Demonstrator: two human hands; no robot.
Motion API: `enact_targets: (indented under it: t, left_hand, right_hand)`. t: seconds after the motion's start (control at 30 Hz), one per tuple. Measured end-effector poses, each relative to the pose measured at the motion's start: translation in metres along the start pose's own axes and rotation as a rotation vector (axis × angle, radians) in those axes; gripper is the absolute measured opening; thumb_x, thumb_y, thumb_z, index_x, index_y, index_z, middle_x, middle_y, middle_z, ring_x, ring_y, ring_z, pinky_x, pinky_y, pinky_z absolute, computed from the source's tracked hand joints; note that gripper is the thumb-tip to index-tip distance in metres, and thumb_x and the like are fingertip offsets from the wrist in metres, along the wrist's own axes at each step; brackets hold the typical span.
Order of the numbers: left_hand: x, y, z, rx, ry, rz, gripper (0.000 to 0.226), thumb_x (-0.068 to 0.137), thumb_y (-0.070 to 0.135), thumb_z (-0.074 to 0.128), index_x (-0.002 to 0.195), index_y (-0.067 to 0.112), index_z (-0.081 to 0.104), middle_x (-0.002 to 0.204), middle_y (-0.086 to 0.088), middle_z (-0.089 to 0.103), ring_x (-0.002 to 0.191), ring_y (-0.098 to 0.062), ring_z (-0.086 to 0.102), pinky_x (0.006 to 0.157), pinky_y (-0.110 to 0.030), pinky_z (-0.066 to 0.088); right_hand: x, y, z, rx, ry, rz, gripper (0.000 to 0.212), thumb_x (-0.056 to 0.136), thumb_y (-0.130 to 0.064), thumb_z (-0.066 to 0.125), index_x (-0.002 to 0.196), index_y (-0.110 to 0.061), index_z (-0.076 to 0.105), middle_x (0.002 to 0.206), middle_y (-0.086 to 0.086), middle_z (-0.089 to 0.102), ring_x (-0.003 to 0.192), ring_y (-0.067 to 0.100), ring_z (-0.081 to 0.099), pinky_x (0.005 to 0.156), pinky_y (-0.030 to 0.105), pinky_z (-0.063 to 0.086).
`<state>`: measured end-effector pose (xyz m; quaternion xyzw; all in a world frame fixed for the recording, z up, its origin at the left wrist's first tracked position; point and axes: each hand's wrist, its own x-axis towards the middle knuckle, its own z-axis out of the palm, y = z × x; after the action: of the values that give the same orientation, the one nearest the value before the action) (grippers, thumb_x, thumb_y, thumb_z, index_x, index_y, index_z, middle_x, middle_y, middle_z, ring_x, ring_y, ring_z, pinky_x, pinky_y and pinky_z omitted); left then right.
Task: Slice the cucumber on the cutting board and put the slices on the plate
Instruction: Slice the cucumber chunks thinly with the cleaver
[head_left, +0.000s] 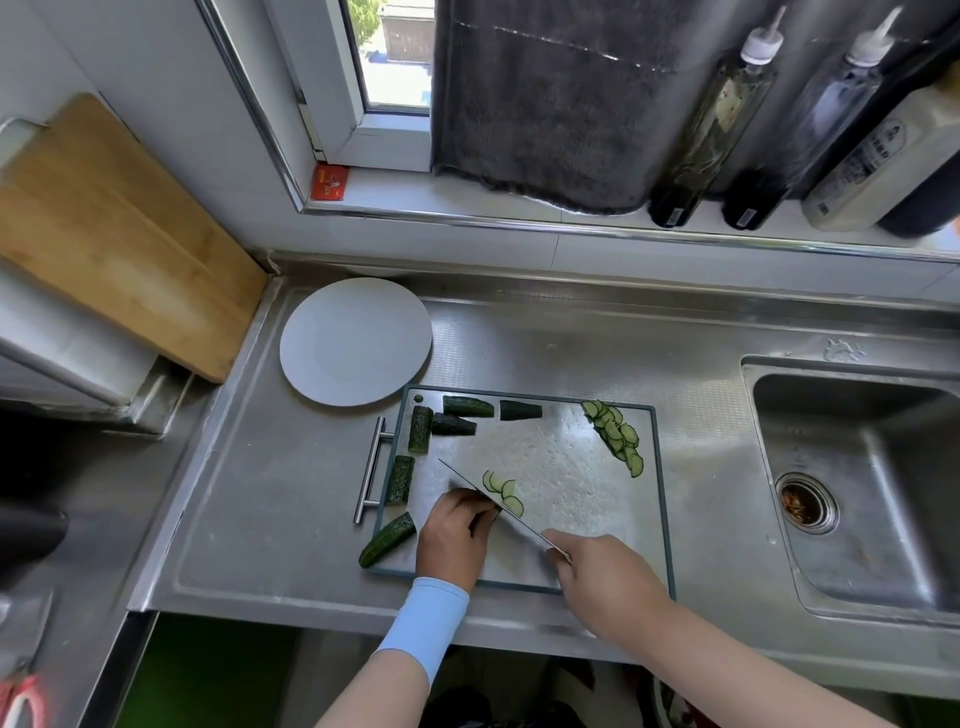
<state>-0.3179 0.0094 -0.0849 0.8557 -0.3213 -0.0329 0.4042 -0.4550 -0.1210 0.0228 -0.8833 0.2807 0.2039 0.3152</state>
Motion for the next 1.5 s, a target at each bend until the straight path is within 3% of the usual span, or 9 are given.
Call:
enact_targets:
  t: [0.23,0.43,0.63,0.77,0.9,1.03,1.13,1.3,1.5]
  left_hand:
    - [-0.003,0.000,0.000,0.000,0.002,0.009,0.018,0.071,-0.002,0.080,0.084,0.010,0.074,0.088,-0.001,0.068,0.088,-0.012,0.059,0.084,-0.010,0.042]
    - [-0.002,-0.002,-0.003,0.031,-0.026,0.106,0.018,0.073,-0.002,0.077,0.088,0.008,0.074,0.092,-0.003,0.066,0.091,-0.017,0.057,0.082,-0.019,0.046]
    - [-0.004,-0.002,-0.002,0.045,-0.014,0.051,0.020,0.071,0.001,0.081,0.086,0.011,0.075,0.088,-0.003,0.066,0.086,-0.017,0.057,0.077,-0.021,0.046]
    - [-0.002,0.000,-0.004,0.048,0.006,0.047,0.020,0.070,0.001,0.082,0.085,0.012,0.075,0.088,-0.004,0.068,0.087,-0.015,0.056,0.082,-0.017,0.043]
    - [-0.001,0.000,-0.004,0.053,-0.005,0.051,0.021,0.068,-0.001,0.082,0.082,0.012,0.074,0.088,-0.004,0.068,0.087,-0.016,0.056,0.081,-0.017,0.043]
    - [-0.001,0.000,-0.005,0.051,-0.012,0.054,0.020,0.068,-0.001,0.082,0.081,0.012,0.074,0.087,-0.003,0.067,0.087,-0.015,0.056,0.080,-0.015,0.043]
    - [-0.001,0.000,-0.005,0.047,-0.011,0.044,0.019,0.068,0.000,0.082,0.080,0.013,0.074,0.086,-0.002,0.067,0.085,-0.014,0.057,0.079,-0.014,0.043]
    - [-0.001,-0.001,-0.004,0.042,-0.011,0.018,0.020,0.067,0.000,0.083,0.080,0.012,0.074,0.085,-0.002,0.068,0.085,-0.012,0.056,0.080,-0.013,0.042]
    - [-0.004,-0.004,-0.006,0.043,-0.018,0.014,0.021,0.068,0.000,0.083,0.082,0.012,0.074,0.088,-0.003,0.068,0.087,-0.014,0.057,0.080,-0.017,0.044]
  right_hand:
    - [0.029,-0.016,0.008,0.044,0.009,-0.016,0.034,0.098,-0.020,0.041,0.117,-0.033,0.067,0.075,-0.007,0.060,0.071,0.018,0.053,0.057,0.023,0.036]
    - [0.031,-0.021,0.006,0.027,0.017,-0.023,0.034,0.101,-0.024,0.041,0.121,-0.035,0.066,0.078,-0.006,0.059,0.071,0.018,0.052,0.064,0.026,0.039]
    - [0.024,-0.019,0.005,0.007,0.024,-0.046,0.031,0.101,-0.026,0.040,0.119,-0.034,0.064,0.079,-0.005,0.063,0.073,0.019,0.055,0.064,0.029,0.043]
    - [0.012,-0.011,0.005,0.004,0.042,-0.053,0.032,0.101,-0.027,0.040,0.124,-0.035,0.061,0.083,-0.004,0.069,0.072,0.018,0.059,0.068,0.033,0.051]
    - [0.001,-0.003,0.003,-0.009,0.031,-0.043,0.036,0.102,-0.026,0.039,0.129,-0.039,0.059,0.079,-0.008,0.063,0.071,0.016,0.055,0.062,0.027,0.044]
    - [-0.006,0.001,0.000,-0.017,0.026,-0.035,0.037,0.104,-0.028,0.038,0.135,-0.039,0.056,0.086,-0.009,0.067,0.073,0.014,0.055,0.066,0.027,0.046]
    - [-0.004,0.001,0.002,-0.005,0.031,-0.036,0.035,0.104,-0.027,0.038,0.131,-0.039,0.059,0.077,-0.011,0.058,0.064,0.009,0.048,0.058,0.022,0.038]
    - [0.001,-0.005,0.004,0.014,0.031,-0.023,0.028,0.103,-0.025,0.040,0.115,-0.034,0.064,0.063,-0.010,0.052,0.059,0.010,0.047,0.055,0.022,0.038]
    - [0.009,-0.016,0.007,0.026,0.000,-0.011,0.030,0.100,-0.023,0.040,0.115,-0.032,0.064,0.074,-0.005,0.062,0.067,0.016,0.055,0.066,0.030,0.048]
